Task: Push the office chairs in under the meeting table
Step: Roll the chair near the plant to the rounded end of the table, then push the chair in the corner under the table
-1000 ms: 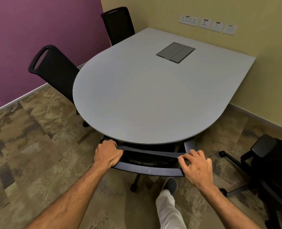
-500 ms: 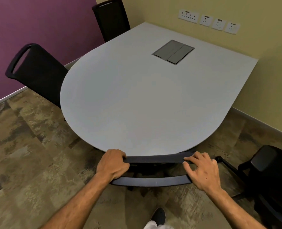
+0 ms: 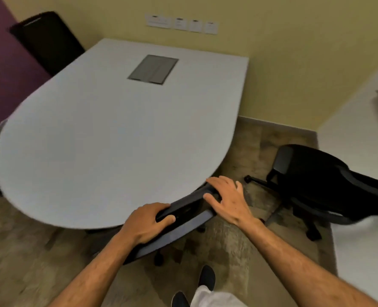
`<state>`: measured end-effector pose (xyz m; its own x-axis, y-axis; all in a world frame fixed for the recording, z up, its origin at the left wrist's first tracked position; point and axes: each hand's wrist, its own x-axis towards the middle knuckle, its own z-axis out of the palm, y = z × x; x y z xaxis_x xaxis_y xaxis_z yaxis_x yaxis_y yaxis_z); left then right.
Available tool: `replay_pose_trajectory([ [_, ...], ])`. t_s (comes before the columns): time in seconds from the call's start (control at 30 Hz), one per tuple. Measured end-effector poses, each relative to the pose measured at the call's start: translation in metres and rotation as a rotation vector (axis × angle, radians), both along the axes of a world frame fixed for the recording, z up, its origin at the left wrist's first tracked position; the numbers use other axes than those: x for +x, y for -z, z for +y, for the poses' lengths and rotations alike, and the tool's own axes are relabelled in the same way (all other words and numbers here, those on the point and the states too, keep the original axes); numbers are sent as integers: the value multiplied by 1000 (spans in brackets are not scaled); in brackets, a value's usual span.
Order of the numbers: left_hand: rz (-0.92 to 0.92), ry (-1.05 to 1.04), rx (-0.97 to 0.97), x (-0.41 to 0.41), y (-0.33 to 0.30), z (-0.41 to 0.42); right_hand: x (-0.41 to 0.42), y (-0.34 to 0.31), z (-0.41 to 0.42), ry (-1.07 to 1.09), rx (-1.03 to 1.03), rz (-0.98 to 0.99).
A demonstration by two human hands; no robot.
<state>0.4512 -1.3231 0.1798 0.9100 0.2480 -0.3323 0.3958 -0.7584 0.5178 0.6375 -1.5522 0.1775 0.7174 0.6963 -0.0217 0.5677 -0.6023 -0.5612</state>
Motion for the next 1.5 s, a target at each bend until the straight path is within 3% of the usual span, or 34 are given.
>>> replay_pose_trajectory([
  [0.23,-203,114,-184,113,-22,-97,14,-29,-131,301,94,-104],
  [0.4,-276,268,-190,209,-41,-178,70,-47,-275,626,137,-241],
  [0.57,-335,358,-177,298,-32,-273,129,-31,-424,883,83,-191],
  [0.73,-319,415,-95,382,-17,-374,211,-6,-545,987,-36,-141],
  [0.87,-258,424,-20,452,-6,-439,259,23,-608,903,-204,-108],
  [1.07,-104,496,45,514,26,-495,307,56,-629,803,-375,73],
  [1.13,-17,526,98,516,42,-502,306,63,-627,825,-366,4],
  [1.23,-52,512,224,518,57,-503,305,69,-621,838,-386,-84],
  [1.5,16,531,345,529,56,-468,306,67,-575,843,-447,-110],
])
